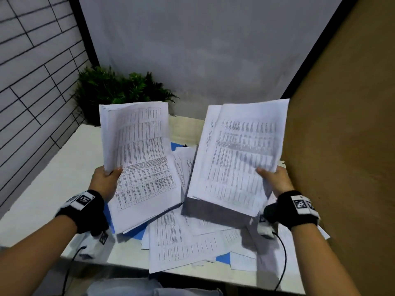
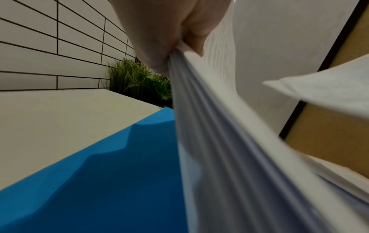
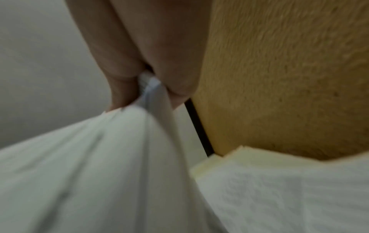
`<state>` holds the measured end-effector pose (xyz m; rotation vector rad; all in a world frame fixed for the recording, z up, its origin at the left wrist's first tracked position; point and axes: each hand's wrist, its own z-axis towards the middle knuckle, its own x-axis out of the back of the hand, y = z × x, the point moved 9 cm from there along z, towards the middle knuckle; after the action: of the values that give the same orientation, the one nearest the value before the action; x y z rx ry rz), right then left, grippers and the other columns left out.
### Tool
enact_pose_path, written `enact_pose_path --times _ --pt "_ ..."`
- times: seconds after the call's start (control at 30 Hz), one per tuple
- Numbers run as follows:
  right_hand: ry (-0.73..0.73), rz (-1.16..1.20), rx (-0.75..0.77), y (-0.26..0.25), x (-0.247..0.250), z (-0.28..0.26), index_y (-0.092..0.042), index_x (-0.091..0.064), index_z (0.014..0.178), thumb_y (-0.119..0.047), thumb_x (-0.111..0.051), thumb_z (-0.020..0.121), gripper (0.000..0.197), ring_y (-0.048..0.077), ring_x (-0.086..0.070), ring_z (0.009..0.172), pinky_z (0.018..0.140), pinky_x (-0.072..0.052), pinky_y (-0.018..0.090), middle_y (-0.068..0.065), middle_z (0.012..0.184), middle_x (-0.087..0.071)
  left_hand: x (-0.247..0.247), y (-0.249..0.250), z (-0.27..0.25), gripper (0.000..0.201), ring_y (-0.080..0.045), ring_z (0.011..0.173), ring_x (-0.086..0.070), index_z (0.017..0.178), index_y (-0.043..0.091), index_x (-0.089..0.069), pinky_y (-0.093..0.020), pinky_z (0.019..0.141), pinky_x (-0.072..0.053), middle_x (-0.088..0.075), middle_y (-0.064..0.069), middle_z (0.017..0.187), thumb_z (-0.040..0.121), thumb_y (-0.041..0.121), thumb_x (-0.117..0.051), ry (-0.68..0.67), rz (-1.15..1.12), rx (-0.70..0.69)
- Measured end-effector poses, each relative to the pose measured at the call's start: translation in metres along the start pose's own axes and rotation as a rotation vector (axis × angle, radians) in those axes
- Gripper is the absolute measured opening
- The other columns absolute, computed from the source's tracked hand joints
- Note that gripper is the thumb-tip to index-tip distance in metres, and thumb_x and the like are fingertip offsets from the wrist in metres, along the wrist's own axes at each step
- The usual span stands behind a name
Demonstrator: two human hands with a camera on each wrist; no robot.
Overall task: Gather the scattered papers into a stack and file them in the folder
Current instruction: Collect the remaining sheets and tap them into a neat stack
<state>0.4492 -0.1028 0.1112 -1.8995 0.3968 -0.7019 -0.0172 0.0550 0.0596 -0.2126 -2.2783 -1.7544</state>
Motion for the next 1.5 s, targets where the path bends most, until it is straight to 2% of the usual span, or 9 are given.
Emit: enact_pose_path --times 0.2,0.3,0.4,0.5,0.6,0.83,0.97,1.2,1.5 --pt "-0.177 0.326 0.126 -0.04 -0.014 -0.024 -0.007 -0.064 0.103 -0.036 -0.089 0.046 0.069 0.006 -0.071 0.078 0.075 -0.058 0.022 -0.002 0.094 -0.075 -0.047 0.036 -0.016 0.021 -0.024 0.067 -0.051 0.097 -0.001 -0.057 -0.034 0.066 -0.041 -0.056 -0.014 0.074 0.086 0.017 -0.059 -0.165 -0.061 -0.063" --pt "-0.235 0.357 0.058 -0.031 -0.05 -0.038 0.002 -0.049 0.128 -0.002 -0.062 0.083 0.047 0.017 -0.065 0.093 0.094 -0.05 0.031 0.013 0.124 -0.059 -0.084 0.056 -0.032 0.016 -0.024 0.083 -0.062 0.089 0.01 -0.063 -0.039 0.086 -0.048 -0.067 -0.009 0.082 0.075 0.018 -0.065 -0.345 -0.13 -0.062" --pt "-0.332 0.254 0.022 -0.018 -0.081 -0.048 -0.001 -0.041 0.134 0.002 -0.055 0.088 0.049 0.026 -0.052 0.119 0.11 -0.036 0.043 0.01 0.134 -0.049 -0.112 0.088 -0.056 0.009 -0.023 0.066 -0.059 0.074 0.011 -0.06 -0.026 0.061 -0.048 -0.066 -0.001 0.062 0.081 0.017 -0.06 -0.443 -0.18 -0.119" --pt "-0.216 0.195 0.052 -0.015 -0.077 -0.049 0.003 -0.051 0.122 -0.003 -0.063 0.083 0.041 0.03 -0.058 0.114 0.105 -0.041 0.044 0.016 0.121 -0.061 -0.111 0.104 -0.063 0.038 -0.024 0.093 -0.057 0.095 0.014 -0.057 -0.037 0.082 -0.046 -0.061 -0.01 0.097 0.091 0.047 -0.039 -0.365 -0.276 -0.132" --pt "-0.111 0.169 0.161 -0.025 -0.07 -0.052 0.006 -0.056 0.11 -0.007 -0.067 0.081 0.034 0.015 -0.069 0.082 0.091 -0.052 0.039 0.007 0.09 -0.068 -0.106 0.122 -0.067 0.081 -0.014 0.084 -0.065 0.101 0.022 -0.059 -0.036 0.08 -0.051 -0.065 -0.004 0.092 0.051 0.085 -0.048 -0.407 -0.427 -0.237" --pt "-0.346 0.23 0.275 -0.031 -0.097 -0.057 -0.009 -0.048 0.127 -0.023 -0.083 0.056 0.081 0.022 -0.062 0.113 0.098 -0.05 0.04 0.011 0.123 -0.063 -0.111 0.111 -0.073 0.081 0.005 0.07 -0.068 0.088 0.023 -0.061 -0.012 0.064 -0.055 -0.073 0.021 0.07 0.022 0.067 -0.08 -0.439 -0.282 -0.329" --pt "-0.433 -0.109 0.199 0.007 -0.099 -0.041 -0.016 -0.036 0.137 -0.027 -0.085 0.057 0.094 0.023 -0.049 0.127 0.109 -0.037 0.041 0.007 0.138 -0.051 -0.118 0.076 -0.07 0.046 -0.028 0.102 -0.064 0.112 0.005 -0.057 -0.042 0.094 -0.05 -0.068 -0.013 0.108 0.073 0.025 -0.072 -0.412 -0.103 -0.199" --pt "-0.053 -0.961 -0.182 0.095 0.051 0.04 -0.001 -0.042 0.133 -0.033 -0.071 0.077 0.071 0.034 -0.047 0.125 0.104 -0.041 0.04 0.021 0.14 -0.044 -0.079 0.076 -0.062 0.024 -0.016 0.059 -0.048 0.064 0.013 -0.052 -0.028 0.059 -0.04 -0.053 -0.004 0.065 0.088 0.013 -0.056 -0.19 0.005 -0.209" --pt "0.03 -1.1 -0.44 0.153 0.093 0.044 -0.004 -0.024 0.141 -0.048 -0.068 0.074 0.092 0.04 -0.037 0.13 0.098 -0.043 0.045 0.019 0.147 -0.025 -0.055 0.057 -0.04 0.018 -0.018 0.061 -0.049 0.071 0.006 -0.056 -0.027 0.061 -0.04 -0.053 -0.009 0.064 0.086 0.016 -0.059 -0.071 0.038 -0.133"
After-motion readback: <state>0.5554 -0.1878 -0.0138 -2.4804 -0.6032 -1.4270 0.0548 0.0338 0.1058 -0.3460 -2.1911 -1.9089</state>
